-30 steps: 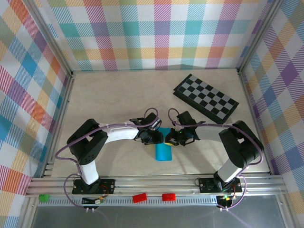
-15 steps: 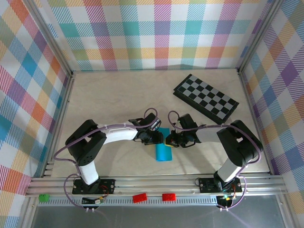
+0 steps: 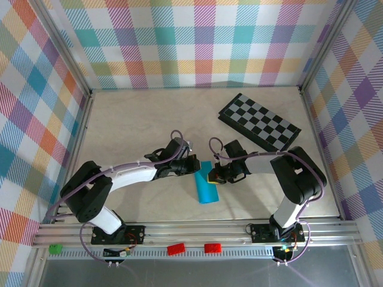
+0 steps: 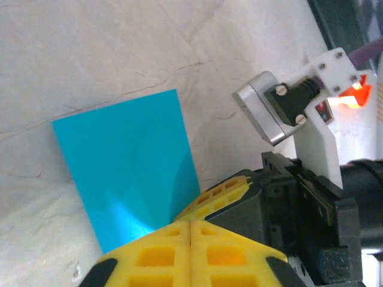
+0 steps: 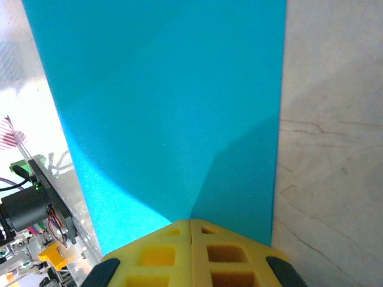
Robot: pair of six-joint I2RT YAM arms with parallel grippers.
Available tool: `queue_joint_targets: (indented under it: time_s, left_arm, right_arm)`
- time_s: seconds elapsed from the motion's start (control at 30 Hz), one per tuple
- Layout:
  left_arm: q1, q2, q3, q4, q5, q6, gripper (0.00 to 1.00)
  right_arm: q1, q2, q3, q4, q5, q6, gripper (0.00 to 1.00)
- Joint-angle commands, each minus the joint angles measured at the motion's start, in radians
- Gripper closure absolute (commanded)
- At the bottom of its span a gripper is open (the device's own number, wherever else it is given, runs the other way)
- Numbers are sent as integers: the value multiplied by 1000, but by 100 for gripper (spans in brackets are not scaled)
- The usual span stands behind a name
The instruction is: Fold a paper plane with a square sheet of paper (pick it up from the middle)
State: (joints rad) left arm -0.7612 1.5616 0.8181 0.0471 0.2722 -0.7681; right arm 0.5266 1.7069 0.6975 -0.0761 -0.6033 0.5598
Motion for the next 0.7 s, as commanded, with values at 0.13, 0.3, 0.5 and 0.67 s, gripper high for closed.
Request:
queue_joint_targets:
  time_s: [0.13,0.3,0.5,0.67]
  left_arm:
    - [14,134,-55,368,260,-127,100]
    - [14,153,-77,324,215,-124,100]
    - [14,137,-76,253,211,-86,100]
    - [14,138,-82,211,187,-72,100]
  right_arm:
    - [-15,66,-59,-108,132,0,100]
    - [-14,61,-61,-109,135,7,100]
    - [-14,57,-64,-106,142,14,100]
    - [-14,56,-68,-99,145,26,100]
